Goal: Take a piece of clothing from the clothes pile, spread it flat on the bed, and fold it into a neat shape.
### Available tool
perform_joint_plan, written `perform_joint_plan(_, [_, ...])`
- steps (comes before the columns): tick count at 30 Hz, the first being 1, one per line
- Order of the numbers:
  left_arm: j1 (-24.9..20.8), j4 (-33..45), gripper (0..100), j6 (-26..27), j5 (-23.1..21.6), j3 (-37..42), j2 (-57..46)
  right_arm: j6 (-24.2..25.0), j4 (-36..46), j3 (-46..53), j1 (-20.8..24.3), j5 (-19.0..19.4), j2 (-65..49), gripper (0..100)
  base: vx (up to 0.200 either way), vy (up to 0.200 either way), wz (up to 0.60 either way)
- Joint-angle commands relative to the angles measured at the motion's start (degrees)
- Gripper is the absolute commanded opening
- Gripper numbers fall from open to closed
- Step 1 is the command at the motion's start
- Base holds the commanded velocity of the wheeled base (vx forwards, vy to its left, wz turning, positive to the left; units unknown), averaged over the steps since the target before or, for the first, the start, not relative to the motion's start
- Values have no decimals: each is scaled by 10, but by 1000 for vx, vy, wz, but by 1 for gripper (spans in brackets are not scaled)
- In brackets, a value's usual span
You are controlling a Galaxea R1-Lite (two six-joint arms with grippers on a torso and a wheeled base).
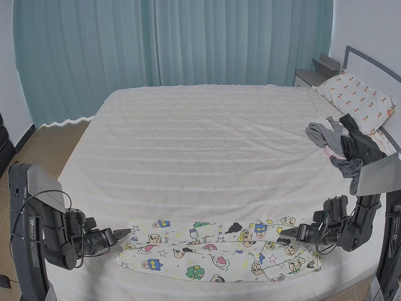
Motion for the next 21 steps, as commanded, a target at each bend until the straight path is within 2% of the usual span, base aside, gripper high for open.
perform_joint_plan(1, [0,-10,100,0,0,0,0,1,-12,-4,1,0,12,100,0,0,0])
perform_joint_plan(7, [0,-10,100,0,0,0,0,2,-21,-10,-1,-1,19,100,0,0,0])
perform_joint_plan(8, [0,-10,100,0,0,0,0,2,-22,-8,-1,-1,19,0,0,0,0])
perform_joint_plan(21, [0,-10,100,1,0,0,0,1,-24,17,-2,-19,0,0,0,0,0])
